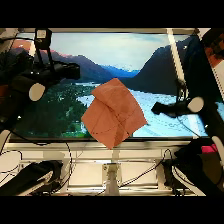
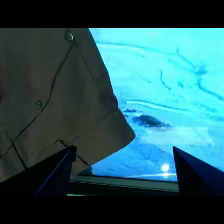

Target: Fold the clothes and pants, and hang the long-sleeved shirts on hangers.

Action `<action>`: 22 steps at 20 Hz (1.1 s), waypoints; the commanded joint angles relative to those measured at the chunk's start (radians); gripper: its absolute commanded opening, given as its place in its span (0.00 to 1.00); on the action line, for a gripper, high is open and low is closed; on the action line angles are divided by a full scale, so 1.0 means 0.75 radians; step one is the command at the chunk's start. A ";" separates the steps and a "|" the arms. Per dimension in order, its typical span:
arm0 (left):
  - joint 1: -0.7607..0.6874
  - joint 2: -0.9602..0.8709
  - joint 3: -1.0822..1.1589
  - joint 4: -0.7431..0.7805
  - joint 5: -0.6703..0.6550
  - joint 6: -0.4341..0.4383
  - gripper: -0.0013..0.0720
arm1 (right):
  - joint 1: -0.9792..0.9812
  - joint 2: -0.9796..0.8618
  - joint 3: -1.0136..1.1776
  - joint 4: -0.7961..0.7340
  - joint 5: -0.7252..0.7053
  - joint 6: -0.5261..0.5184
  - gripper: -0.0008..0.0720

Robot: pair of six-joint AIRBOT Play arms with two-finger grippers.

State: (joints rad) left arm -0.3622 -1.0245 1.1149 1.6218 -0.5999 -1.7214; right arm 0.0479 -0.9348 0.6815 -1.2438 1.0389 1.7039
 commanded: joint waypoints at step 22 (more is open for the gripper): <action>0.023 0.008 0.001 0.052 -0.020 0.000 0.67 | 0.109 -0.217 -0.276 0.367 -0.428 0.251 0.59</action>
State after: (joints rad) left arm -0.3470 -1.0191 1.1149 1.6474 -0.6147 -1.7214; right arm 0.0952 -1.0660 0.4755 -0.9966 0.7963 1.8942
